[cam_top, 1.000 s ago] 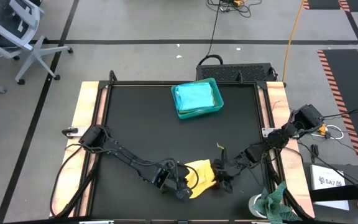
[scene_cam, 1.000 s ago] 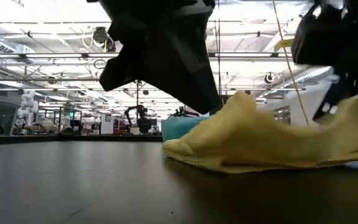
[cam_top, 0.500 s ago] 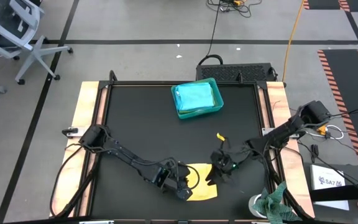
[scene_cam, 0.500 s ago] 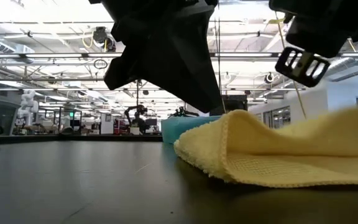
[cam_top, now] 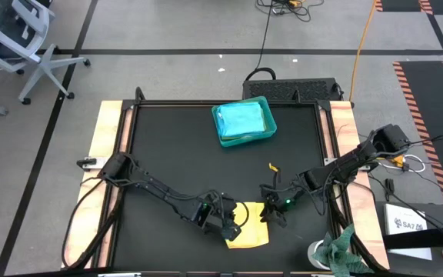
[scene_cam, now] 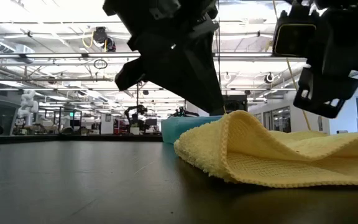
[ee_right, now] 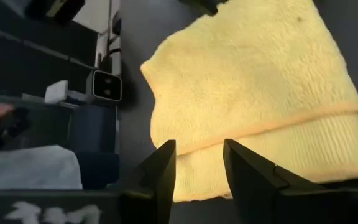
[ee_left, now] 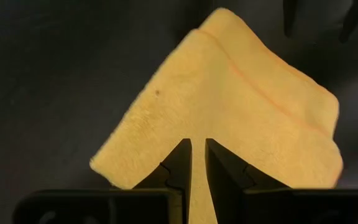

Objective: Fold microfiber towels
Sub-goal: Fold the yellow microfiber towel

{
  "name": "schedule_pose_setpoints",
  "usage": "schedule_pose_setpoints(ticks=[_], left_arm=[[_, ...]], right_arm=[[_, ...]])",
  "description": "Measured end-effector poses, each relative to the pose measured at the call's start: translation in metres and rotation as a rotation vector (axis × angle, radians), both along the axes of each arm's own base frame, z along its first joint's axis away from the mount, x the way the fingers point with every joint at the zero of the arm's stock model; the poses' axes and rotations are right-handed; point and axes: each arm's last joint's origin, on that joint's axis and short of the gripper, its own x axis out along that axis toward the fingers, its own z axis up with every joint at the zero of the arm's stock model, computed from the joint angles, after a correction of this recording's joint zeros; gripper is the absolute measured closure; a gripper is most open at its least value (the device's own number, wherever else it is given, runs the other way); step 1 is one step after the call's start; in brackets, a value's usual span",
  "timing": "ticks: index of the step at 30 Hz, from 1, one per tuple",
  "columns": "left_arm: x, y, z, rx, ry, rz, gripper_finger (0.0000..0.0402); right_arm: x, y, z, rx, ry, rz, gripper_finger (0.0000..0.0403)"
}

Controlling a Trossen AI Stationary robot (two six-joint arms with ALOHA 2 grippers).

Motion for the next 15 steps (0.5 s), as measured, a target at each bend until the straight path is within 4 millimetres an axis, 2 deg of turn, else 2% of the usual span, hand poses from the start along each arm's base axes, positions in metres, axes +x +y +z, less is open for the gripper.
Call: schedule_pose_setpoints(ticks=[8, 15], left_arm=[[0.006, 0.013, 0.000, 0.000, 0.000, 0.032, 0.0355], [0.007, 0.017, 0.000, 0.003, 0.001, 0.036, 0.0355]], right_arm=[[0.001, -0.002, -0.013, 0.045, 0.141, -0.180, 0.0277], [0.005, 0.001, -0.033, 0.071, 0.233, -0.196, 0.0277]])
